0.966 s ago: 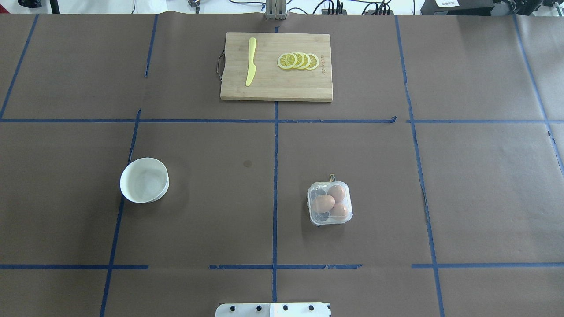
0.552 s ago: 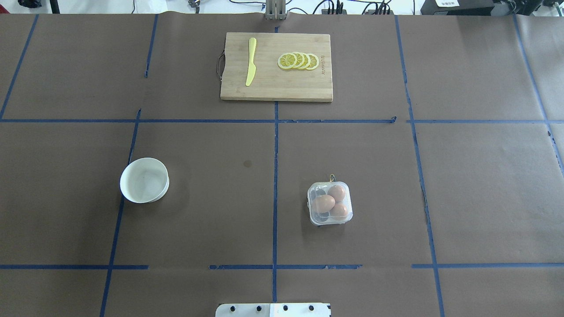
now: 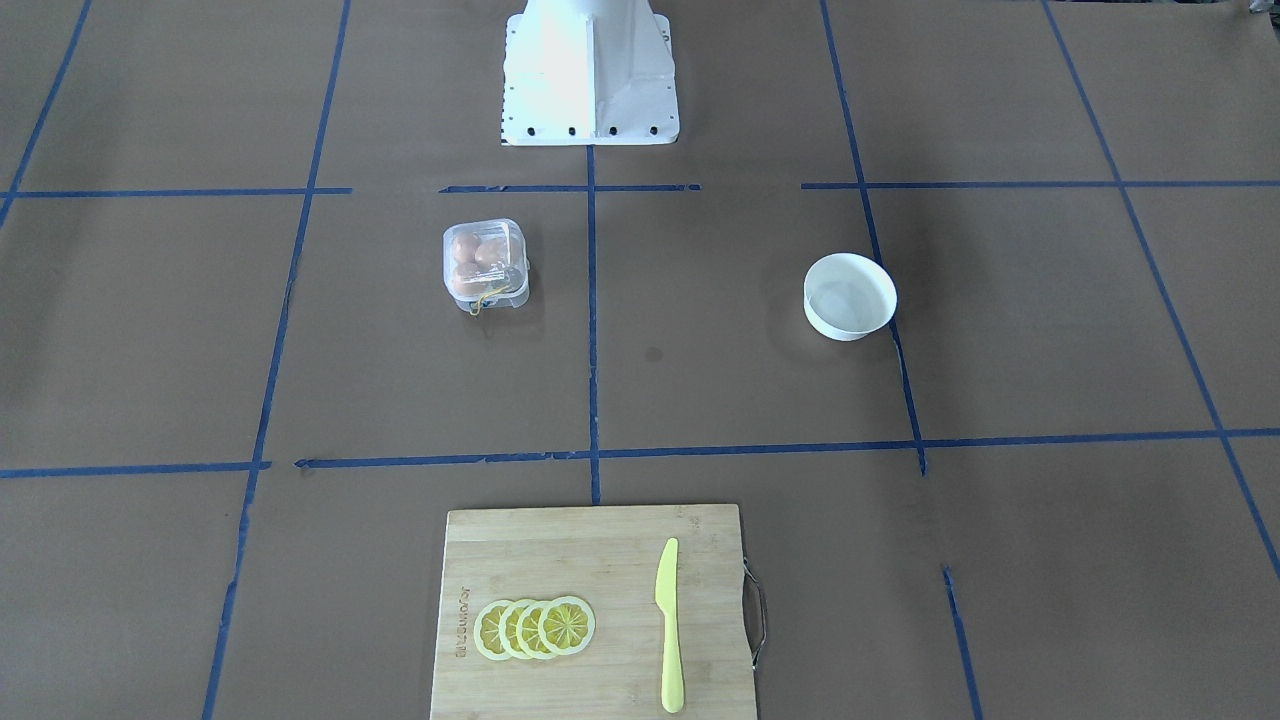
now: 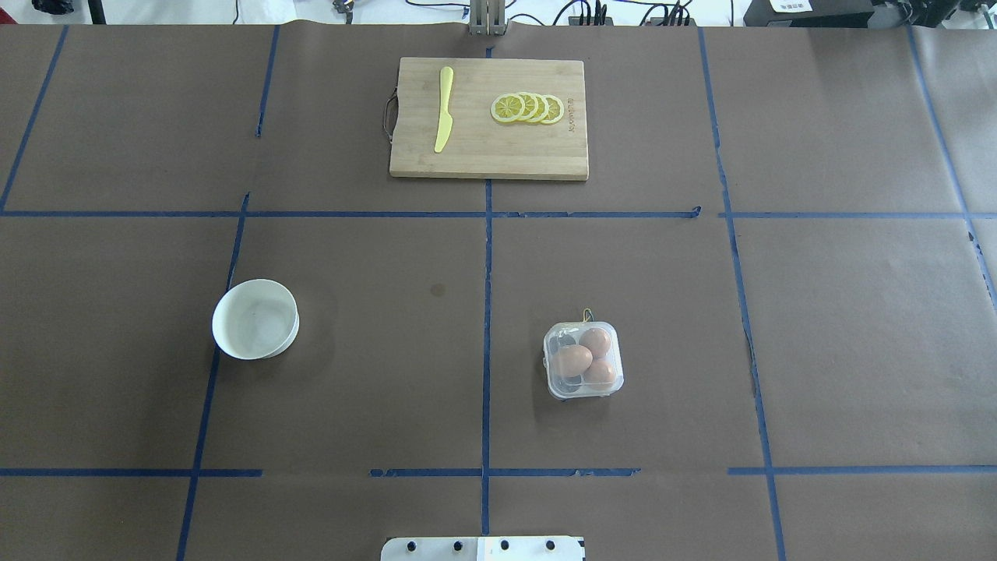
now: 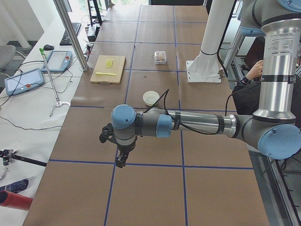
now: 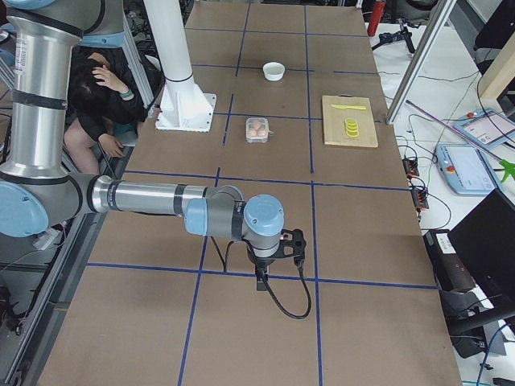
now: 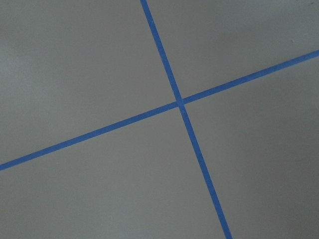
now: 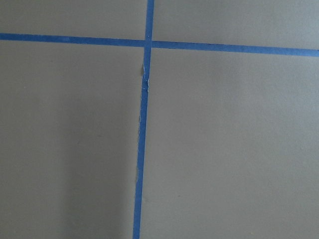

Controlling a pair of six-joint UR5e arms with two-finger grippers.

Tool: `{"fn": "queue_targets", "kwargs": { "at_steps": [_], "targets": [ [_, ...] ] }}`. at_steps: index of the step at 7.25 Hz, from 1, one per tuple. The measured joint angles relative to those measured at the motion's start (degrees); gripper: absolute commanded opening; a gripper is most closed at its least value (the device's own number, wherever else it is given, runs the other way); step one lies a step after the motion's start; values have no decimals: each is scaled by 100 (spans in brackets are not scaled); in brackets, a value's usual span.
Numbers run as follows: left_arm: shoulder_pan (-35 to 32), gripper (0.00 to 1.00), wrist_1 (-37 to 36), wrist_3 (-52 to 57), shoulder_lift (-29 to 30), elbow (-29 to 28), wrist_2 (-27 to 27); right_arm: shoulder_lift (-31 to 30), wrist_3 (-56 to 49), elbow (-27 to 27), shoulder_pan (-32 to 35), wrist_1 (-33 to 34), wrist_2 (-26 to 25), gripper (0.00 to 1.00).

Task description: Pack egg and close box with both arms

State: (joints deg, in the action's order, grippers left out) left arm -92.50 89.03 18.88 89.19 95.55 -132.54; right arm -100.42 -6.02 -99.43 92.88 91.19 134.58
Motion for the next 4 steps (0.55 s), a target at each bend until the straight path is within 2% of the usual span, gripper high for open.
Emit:
{"fn": "queue_targets", "kwargs": {
  "at_steps": [4],
  "targets": [
    [4,100,-1,-455,-2,4,-46,4,87,19,76,-25,26,100]
  ]
}}
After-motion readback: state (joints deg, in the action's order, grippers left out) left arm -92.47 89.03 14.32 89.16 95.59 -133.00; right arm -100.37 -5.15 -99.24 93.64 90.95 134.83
